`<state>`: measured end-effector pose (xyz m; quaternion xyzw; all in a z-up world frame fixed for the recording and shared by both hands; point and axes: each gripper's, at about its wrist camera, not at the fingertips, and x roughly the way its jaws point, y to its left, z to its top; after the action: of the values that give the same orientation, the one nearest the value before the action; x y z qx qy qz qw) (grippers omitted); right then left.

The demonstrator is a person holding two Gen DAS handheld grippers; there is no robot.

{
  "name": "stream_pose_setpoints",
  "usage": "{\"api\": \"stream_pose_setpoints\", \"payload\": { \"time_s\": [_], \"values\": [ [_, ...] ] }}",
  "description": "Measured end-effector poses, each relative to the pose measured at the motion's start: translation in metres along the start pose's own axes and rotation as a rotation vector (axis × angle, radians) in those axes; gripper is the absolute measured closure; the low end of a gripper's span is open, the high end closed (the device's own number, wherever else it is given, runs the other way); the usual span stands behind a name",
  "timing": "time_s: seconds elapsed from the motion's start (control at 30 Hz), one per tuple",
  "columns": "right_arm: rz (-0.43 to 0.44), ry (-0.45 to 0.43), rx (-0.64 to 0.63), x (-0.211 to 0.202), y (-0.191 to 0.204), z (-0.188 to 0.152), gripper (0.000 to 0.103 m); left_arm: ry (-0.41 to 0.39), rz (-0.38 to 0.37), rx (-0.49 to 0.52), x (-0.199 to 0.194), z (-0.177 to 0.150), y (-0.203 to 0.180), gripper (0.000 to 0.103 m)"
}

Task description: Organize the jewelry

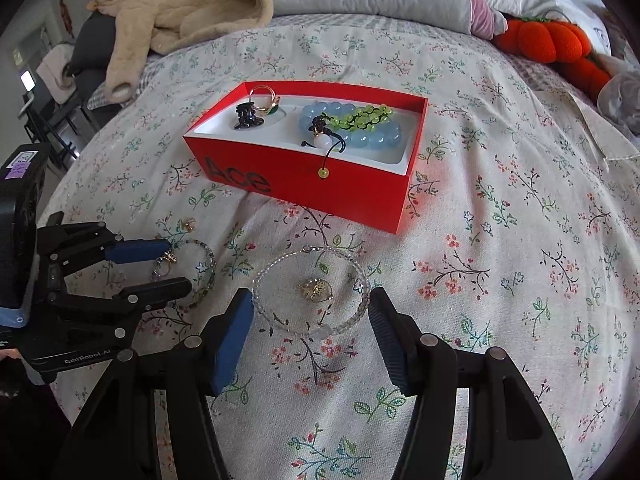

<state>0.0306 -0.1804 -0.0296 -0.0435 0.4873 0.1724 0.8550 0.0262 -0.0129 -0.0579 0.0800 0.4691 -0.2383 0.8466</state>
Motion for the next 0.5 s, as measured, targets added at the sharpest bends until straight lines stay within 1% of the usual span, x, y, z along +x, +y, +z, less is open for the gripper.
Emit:
{"api": "stream_pose_setpoints", "payload": {
  "time_s": [0.1,0.23,0.5],
  "values": [
    [0.002,0.000,0.000,-0.0004,0.0001,0.0008,0.041,0.013,-0.003,-0.004,-0.0002,-0.0003,-0.0021,0.060],
    [0.004,0.000,-0.001,-0.0008,0.0002,0.0013,0.041,0.040,0.028,-0.001,0.0004,-0.0021,-0.0056,0.060],
    [-0.004,0.008,0.008,0.0002,-0.0029,0.0010,0.041,0.096,0.056,-0.015,-0.0031,-0.0089,-0.0002,0.060]
  ]
}}
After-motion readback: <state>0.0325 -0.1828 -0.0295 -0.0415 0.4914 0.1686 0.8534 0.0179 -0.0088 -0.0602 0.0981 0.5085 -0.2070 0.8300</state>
